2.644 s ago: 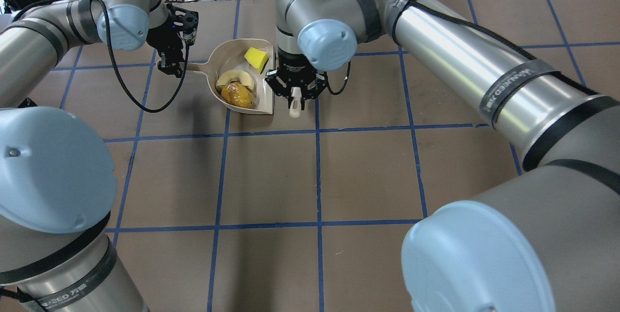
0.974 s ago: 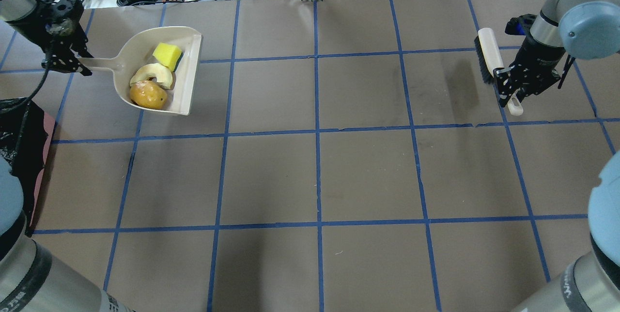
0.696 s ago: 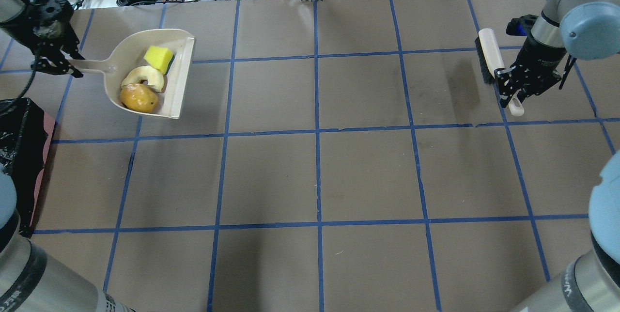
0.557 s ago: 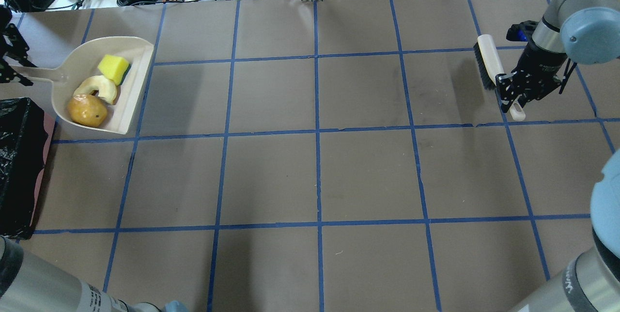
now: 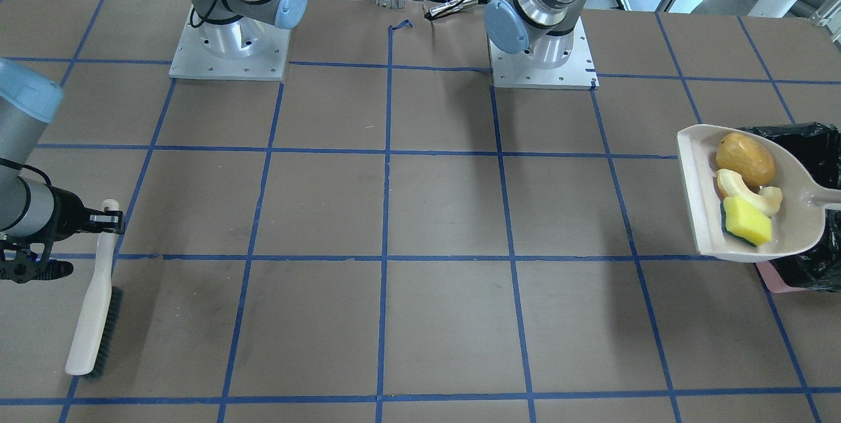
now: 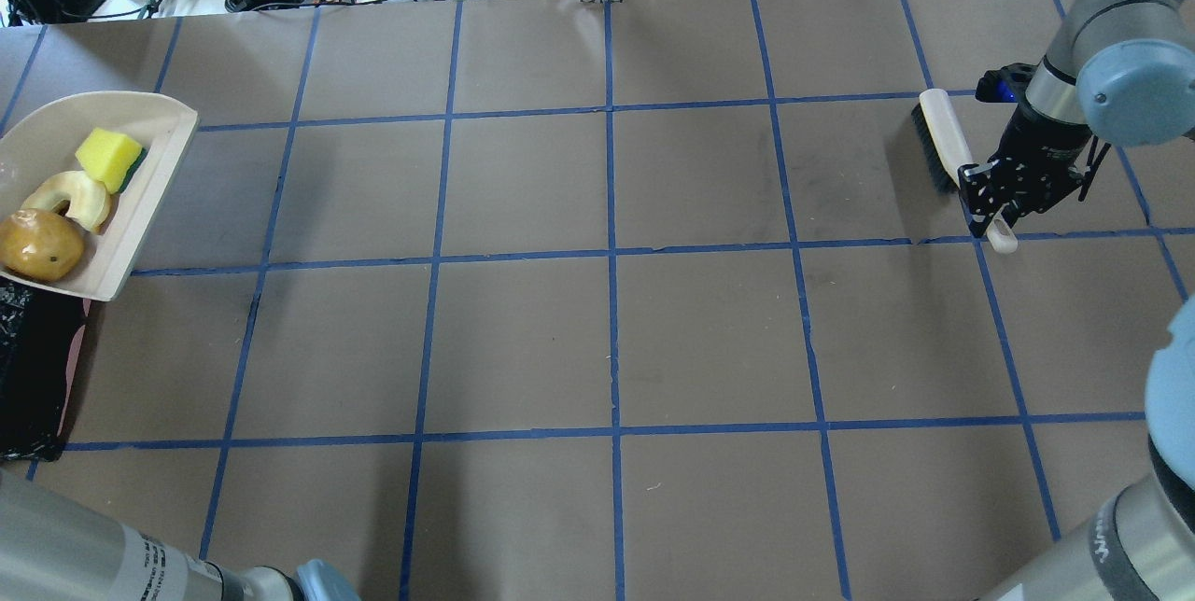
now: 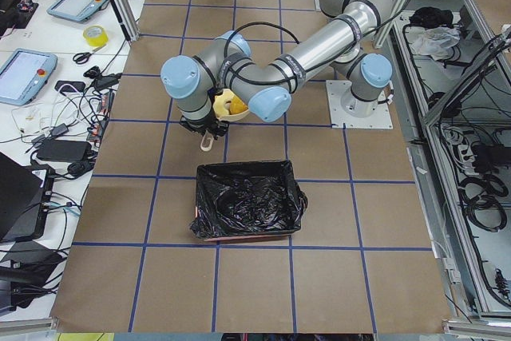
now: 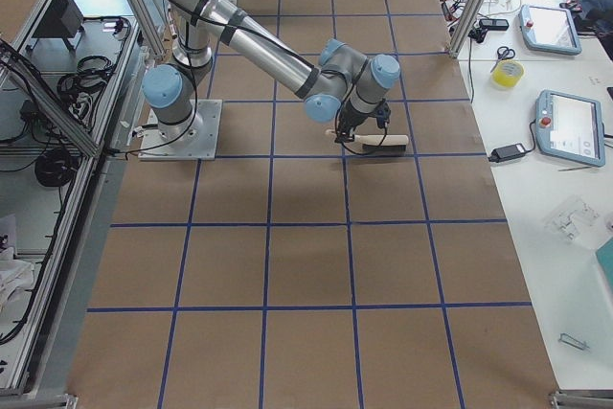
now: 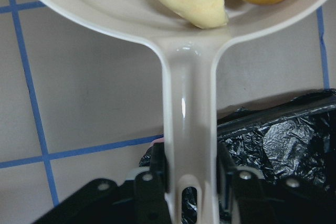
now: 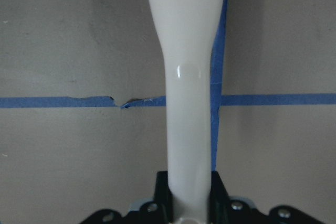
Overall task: Sweep and dump trash into bin
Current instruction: 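Carry the loaded dustpan with the left gripper over the black bin, then tilt the dustpan over the bin with the left gripper while the right releases the brush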
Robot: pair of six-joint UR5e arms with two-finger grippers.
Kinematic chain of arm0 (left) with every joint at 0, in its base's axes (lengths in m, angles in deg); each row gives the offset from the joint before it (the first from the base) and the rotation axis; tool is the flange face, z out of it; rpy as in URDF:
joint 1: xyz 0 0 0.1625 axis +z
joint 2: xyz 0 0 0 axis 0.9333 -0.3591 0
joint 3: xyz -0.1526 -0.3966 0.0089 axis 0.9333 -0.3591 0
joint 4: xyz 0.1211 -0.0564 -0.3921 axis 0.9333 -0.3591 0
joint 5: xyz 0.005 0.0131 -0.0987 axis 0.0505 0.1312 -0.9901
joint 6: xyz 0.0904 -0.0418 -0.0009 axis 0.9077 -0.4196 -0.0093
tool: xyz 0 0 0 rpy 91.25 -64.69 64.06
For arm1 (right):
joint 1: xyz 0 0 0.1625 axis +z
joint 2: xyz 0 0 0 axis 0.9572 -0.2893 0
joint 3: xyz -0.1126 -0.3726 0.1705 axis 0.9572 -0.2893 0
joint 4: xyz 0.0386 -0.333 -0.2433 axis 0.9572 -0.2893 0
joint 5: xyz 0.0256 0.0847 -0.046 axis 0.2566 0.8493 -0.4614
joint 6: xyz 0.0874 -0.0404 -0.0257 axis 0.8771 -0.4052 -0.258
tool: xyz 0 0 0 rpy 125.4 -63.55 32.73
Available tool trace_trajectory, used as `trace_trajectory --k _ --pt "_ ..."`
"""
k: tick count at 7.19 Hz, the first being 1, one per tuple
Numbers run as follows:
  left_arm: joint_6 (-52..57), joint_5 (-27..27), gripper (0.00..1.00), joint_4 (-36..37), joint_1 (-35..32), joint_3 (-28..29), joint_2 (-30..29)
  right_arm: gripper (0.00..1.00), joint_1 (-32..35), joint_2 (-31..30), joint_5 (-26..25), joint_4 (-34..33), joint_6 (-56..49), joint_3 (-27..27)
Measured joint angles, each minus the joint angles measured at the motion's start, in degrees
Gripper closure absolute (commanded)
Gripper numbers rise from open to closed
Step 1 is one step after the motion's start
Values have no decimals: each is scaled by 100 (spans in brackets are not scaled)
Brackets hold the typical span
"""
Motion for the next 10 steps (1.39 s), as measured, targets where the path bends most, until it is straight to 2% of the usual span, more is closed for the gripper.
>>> trace_trajectory --k 1,2,3,4,7,9,10 --pt "384 65 81 4 227 16 -44 90 -50 -3 22 0 -8 36" --pt "765 173 81 72 410 24 -84 75 -74 -6 39 -3 -10 54" --pt "1161 270 81 257 559 29 -132 50 -83 -6 54 -5 -2 61" --pt "1619 382 81 600 688 34 -205 36 -85 1 61 -6 6 63" --pt "2873 549 81 1549 972 177 -521 11 -86 -19 55 -12 49 45" --pt "3478 557 81 1671 1037 636 -760 0 -73 -178 72 -9 64 -6" --pt "3741 555 80 1699 1070 830 -877 0 -51 -356 82 15 134 -53"
